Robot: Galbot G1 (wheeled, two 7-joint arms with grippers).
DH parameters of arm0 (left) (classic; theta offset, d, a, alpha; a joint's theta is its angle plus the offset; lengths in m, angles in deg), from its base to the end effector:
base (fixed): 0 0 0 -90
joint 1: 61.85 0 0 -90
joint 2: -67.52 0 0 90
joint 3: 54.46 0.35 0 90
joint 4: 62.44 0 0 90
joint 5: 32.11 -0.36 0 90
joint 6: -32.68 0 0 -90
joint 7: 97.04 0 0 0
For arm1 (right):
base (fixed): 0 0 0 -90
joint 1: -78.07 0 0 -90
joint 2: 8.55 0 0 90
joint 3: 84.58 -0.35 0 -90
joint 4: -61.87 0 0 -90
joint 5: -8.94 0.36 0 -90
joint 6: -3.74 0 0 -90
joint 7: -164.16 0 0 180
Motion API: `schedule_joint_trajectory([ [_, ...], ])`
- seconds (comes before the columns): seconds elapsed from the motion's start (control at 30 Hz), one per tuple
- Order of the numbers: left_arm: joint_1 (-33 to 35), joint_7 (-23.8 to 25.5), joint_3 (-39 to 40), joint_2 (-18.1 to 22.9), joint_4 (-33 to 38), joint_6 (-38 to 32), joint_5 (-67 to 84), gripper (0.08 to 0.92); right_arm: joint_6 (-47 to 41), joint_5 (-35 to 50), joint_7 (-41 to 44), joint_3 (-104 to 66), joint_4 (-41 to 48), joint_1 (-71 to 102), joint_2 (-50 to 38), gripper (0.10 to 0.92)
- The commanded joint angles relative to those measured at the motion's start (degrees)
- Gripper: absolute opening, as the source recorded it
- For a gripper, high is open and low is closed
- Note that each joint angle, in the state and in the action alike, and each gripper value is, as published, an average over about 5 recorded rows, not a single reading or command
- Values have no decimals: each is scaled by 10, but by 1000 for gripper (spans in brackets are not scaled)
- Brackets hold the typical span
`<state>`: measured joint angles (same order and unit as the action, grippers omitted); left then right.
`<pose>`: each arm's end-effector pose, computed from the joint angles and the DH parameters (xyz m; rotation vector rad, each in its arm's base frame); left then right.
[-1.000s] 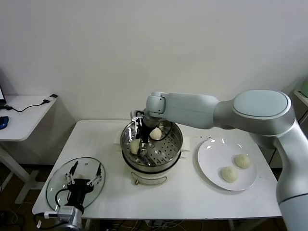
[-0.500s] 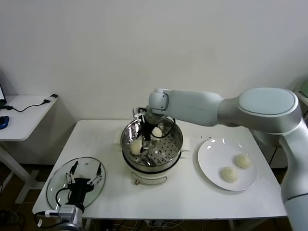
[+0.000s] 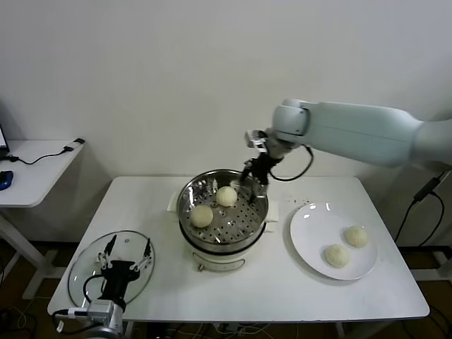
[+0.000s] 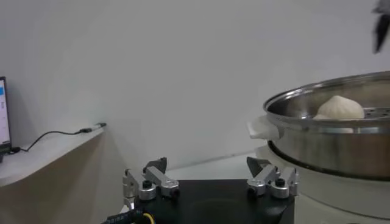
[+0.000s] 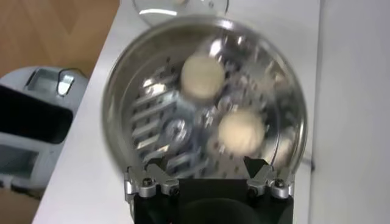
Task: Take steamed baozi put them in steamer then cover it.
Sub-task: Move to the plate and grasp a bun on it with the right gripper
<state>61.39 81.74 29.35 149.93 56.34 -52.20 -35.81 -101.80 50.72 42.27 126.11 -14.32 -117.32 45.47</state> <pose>0.1688 0.0571 -0.3147 0.0800 -2.9626 -0.3494 0.5578 -0.0128 -0.0315 1.5190 -1.4322 1.2584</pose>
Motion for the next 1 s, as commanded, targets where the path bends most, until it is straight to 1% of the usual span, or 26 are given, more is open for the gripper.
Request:
schedule_joint_trajectory([
  [0.03,0,-1,-2,0,3,4,0,823,17,-120,20,-8,-93,8,-190,823],
  [0.2,0,-2,-3,1,5,7,-1,823,29,-223,25,-69,-86,117,-242,823],
  [0.3,3,-2,-6,3,6,7,-2,823,36,-282,28,-121,-68,198,-256,823],
  [0.4,7,-2,-9,5,4,6,-4,823,42,-324,27,-172,-41,269,-258,823],
  [0.63,8,-3,-12,7,-3,7,-8,823,56,-372,25,-249,19,368,-235,823],
  [1.0,5,-7,-10,11,-10,9,-8,823,63,-395,26,-284,53,418,-211,823],
])
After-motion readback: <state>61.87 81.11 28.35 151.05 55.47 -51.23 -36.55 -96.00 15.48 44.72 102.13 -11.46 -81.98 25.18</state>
